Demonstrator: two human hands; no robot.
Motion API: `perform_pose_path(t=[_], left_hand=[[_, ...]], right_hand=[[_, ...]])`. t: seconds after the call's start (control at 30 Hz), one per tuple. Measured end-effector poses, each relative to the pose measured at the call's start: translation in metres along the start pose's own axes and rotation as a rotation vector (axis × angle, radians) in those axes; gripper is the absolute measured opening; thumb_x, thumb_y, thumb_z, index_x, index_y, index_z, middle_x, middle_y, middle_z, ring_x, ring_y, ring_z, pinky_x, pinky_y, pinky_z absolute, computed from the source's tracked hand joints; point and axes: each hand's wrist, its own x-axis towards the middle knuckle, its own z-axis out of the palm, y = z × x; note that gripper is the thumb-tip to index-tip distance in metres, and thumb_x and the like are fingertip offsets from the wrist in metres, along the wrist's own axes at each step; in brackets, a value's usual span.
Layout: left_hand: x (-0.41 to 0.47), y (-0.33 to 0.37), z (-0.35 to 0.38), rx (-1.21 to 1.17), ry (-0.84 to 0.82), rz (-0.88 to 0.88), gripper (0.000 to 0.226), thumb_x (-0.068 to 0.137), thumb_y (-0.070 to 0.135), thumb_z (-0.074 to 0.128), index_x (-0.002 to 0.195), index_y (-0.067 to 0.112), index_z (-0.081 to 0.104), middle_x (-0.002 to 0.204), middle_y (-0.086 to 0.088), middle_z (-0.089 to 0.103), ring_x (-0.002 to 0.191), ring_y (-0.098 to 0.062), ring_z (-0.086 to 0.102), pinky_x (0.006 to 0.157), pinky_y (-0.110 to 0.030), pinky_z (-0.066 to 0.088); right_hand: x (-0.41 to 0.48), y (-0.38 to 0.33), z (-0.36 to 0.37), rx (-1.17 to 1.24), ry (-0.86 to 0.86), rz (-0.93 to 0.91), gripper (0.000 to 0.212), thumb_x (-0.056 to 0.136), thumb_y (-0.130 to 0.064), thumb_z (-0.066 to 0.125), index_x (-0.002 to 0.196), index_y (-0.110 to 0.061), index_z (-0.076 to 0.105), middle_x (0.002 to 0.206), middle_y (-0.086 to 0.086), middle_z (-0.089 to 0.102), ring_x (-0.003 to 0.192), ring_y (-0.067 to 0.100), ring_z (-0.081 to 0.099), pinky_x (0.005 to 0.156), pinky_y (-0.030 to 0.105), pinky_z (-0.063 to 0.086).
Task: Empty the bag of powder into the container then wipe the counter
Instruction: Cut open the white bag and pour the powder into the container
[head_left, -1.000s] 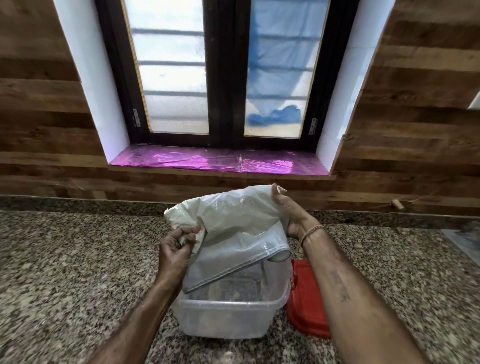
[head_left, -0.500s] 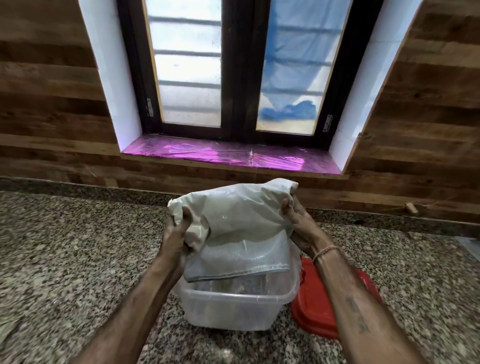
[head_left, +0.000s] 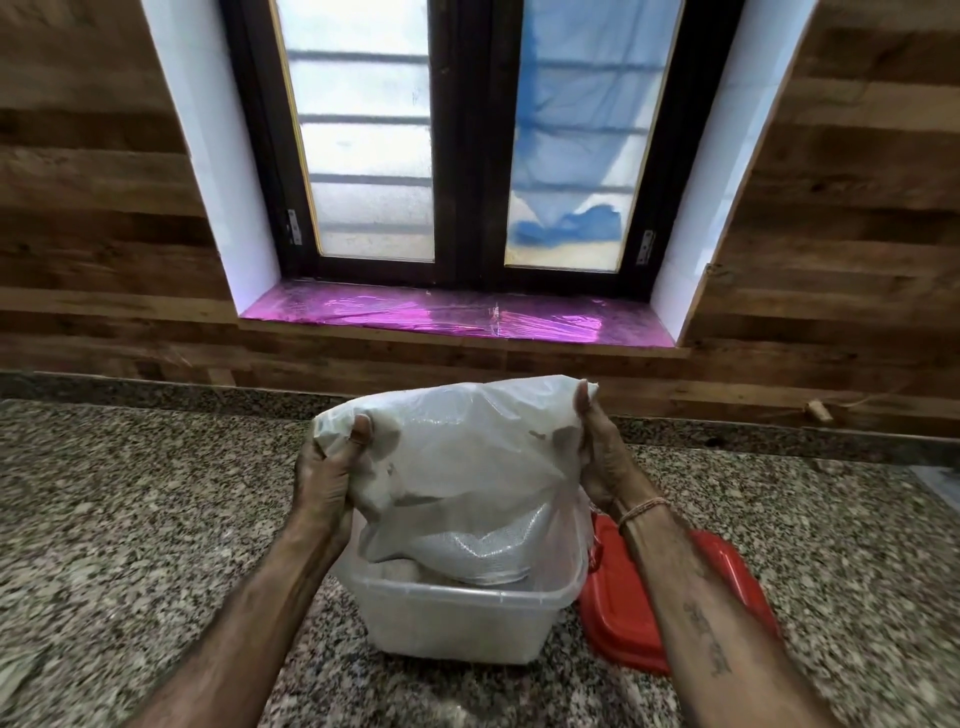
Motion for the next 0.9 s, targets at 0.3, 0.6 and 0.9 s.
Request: perform_pose_path(t=[0.3, 0.6, 0.9], left_hand=[[-0.015, 0.018, 0.002, 0.004, 0.039, -0.051, 0.026, 0.074, 0.014, 0.077, 0.095, 0.025, 0.066, 0.082, 0.003, 0.075, 0.069, -0.013, 0.071, 0.06, -0.034, 0.063], [-0.019, 0.027, -0.003, 0.129, 0.0, 0.012, 0.036, 0.069, 0.02, 0.082, 0.1, 0.021, 0.065, 0.091, 0.002, 0.07, 0.077, -0.012, 0.066, 0.06, -0.024, 0.059], [-0.016, 0.032, -0.008, 0.308, -0.128, 0.105, 0.032, 0.083, 0.007, 0.078, 0.113, 0.006, 0.069, 0.094, -0.002, 0.075, 0.08, -0.008, 0.07, 0.065, -0.023, 0.06]], right_hand=[[0.0, -0.008, -0.005, -0.118, 0.109, -0.026, 0.079, 0.049, -0.05, 0.1, 0.108, -0.012, 0.064, 0.105, 0.013, 0.069, 0.088, 0.023, 0.068, 0.072, 0.035, 0.062], [-0.008, -0.031, -0.007, -0.515, 0.126, -0.105, 0.021, 0.082, -0.014, 0.082, 0.099, -0.011, 0.071, 0.082, 0.002, 0.066, 0.07, 0.012, 0.064, 0.058, 0.03, 0.056], [-0.014, -0.029, -0.008, -0.923, 0.273, -0.201, 0.018, 0.089, -0.006, 0.076, 0.075, -0.01, 0.066, 0.068, -0.004, 0.06, 0.063, 0.007, 0.051, 0.059, 0.025, 0.044]])
